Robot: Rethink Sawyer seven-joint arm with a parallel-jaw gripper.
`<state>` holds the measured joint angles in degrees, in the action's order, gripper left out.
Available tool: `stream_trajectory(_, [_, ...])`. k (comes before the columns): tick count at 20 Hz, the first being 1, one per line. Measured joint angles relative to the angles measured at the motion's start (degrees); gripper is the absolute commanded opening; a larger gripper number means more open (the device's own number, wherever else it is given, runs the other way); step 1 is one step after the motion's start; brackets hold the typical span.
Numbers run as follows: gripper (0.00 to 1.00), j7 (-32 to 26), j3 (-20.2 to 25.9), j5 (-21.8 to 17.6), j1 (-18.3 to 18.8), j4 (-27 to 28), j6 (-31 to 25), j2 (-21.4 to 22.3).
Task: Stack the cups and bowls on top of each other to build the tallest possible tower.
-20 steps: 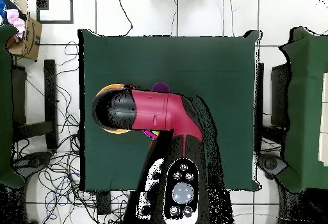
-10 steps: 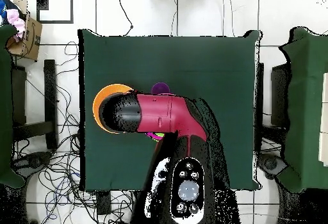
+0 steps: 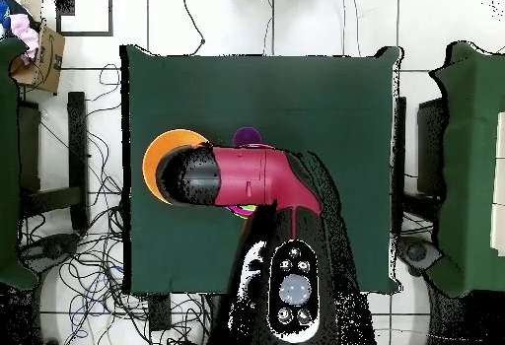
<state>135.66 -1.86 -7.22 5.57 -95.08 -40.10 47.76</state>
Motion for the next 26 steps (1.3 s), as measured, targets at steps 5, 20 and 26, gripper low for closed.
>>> stream_trajectory(5, [0.0, 0.0, 0.5, -1.3, 1.1, -0.3, 0.0, 0.0])
stream_trajectory(20, [0.0, 0.0, 2.2, -4.4, 1.6, -0.5, 1.2, -0.3])
stream_trajectory(26, [0.0, 0.0, 2.4, -4.6, 1.6, -0.5, 3.8, -1.6])
